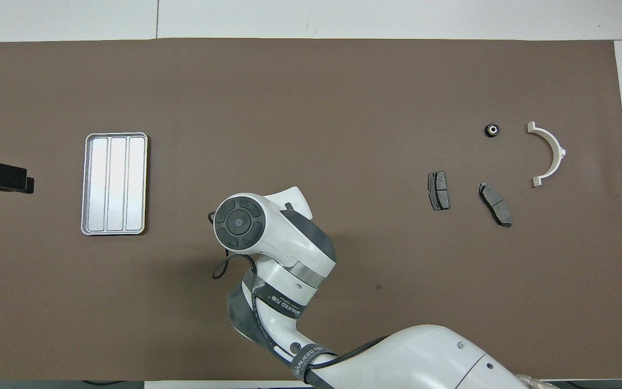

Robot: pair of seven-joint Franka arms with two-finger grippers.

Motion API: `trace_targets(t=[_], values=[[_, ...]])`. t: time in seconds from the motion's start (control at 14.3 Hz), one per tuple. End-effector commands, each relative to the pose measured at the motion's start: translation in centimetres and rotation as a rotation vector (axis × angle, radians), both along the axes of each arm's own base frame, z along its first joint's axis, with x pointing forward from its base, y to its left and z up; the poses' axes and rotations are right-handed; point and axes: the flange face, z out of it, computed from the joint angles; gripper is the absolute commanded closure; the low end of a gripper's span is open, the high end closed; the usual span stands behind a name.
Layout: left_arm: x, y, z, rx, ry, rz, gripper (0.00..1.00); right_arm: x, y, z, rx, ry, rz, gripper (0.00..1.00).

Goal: Pick bearing gear from pile to tray
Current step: 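Lower the black ring onto the table center and open the right gripper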

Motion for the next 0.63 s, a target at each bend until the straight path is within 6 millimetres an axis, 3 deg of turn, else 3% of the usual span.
trace_targets(t=[0.0,0.56], values=[[-0.85,0.0,0.1,-0.003,-0.002,-0.01,0.0,0.4,0.38,-0.45,-0.002,-0.029,0.001,1.0],[-0.85,0.0,0.1,-0.003,-0.002,-0.009,0.0,1.0,-0.04,-1.44,0.023,-0.045,-0.001,1.0]])
